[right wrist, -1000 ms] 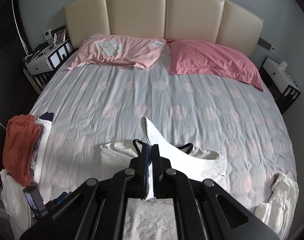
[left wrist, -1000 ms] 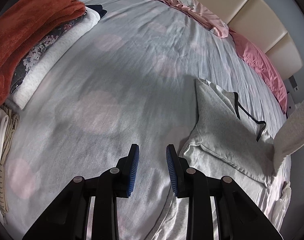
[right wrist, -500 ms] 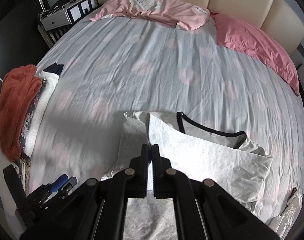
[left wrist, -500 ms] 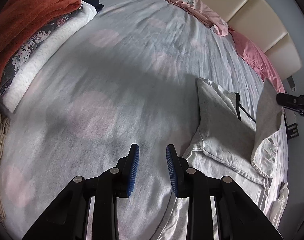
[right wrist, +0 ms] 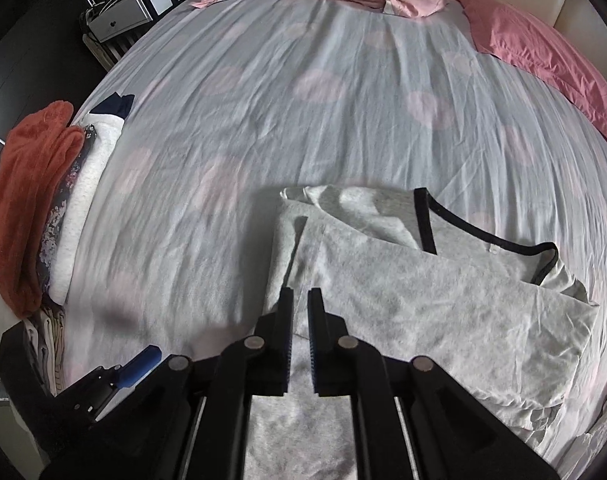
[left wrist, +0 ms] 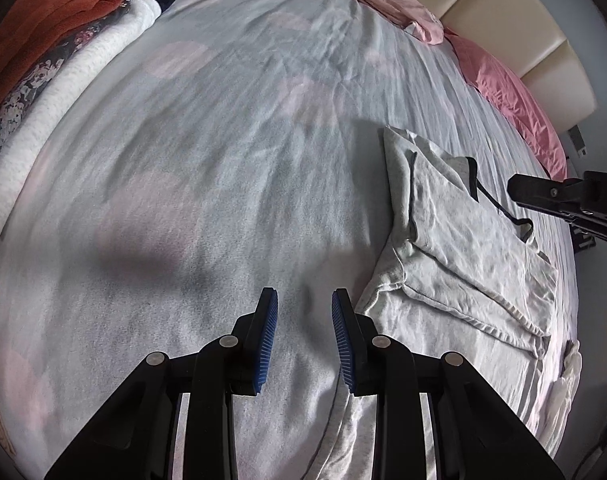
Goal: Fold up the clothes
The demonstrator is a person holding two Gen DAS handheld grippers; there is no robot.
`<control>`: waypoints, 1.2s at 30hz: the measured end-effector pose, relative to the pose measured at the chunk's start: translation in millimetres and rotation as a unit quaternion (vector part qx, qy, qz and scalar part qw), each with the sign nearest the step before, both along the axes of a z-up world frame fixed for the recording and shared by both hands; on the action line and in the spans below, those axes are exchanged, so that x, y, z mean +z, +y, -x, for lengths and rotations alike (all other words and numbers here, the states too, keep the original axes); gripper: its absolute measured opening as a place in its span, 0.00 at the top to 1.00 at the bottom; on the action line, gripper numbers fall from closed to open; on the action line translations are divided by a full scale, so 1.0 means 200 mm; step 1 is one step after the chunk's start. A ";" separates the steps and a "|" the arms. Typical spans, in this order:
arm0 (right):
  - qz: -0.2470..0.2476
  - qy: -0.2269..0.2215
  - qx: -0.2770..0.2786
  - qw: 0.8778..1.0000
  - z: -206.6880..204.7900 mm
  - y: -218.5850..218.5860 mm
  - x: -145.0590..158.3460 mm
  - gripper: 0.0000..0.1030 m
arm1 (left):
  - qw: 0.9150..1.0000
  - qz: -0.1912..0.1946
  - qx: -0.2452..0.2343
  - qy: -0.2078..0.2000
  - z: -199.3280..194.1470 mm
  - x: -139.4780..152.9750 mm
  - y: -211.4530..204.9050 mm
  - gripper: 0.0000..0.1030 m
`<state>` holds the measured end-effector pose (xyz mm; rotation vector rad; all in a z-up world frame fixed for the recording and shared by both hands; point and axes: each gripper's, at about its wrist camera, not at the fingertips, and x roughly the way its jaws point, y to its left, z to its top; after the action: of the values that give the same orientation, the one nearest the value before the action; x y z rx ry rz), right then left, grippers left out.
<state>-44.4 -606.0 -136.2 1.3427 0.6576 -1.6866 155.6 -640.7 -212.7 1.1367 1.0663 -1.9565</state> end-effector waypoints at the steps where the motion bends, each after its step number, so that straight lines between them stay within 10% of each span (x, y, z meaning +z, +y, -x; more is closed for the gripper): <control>1: 0.003 0.000 -0.002 1.000 0.01 0.03 0.02 0.93 | 1.000 0.006 -0.007 -0.005 0.01 0.01 0.02 0.71; 10: -0.009 -0.002 -0.079 0.997 0.19 0.95 -0.04 0.92 | 0.995 0.033 -0.083 -0.043 0.06 0.04 0.21 0.71; 13: -0.014 -0.003 -0.105 0.994 0.25 1.27 -0.07 0.74 | 0.992 0.037 -0.108 -0.048 0.06 0.05 0.30 0.71; 22: -0.023 -0.018 -0.222 0.975 0.34 2.11 -0.26 0.64 | 0.986 0.018 -0.125 -0.106 -0.02 0.00 0.50 0.71; 36: 0.040 -0.122 -0.316 0.940 0.35 2.45 -0.47 0.63 | 0.977 -0.019 -0.111 -0.181 -0.19 -0.06 0.71 0.62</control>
<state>-115.4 -115.7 -231.0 1.7874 -0.0047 -1.9551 192.9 -497.8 -225.4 1.6183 0.8135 -1.7999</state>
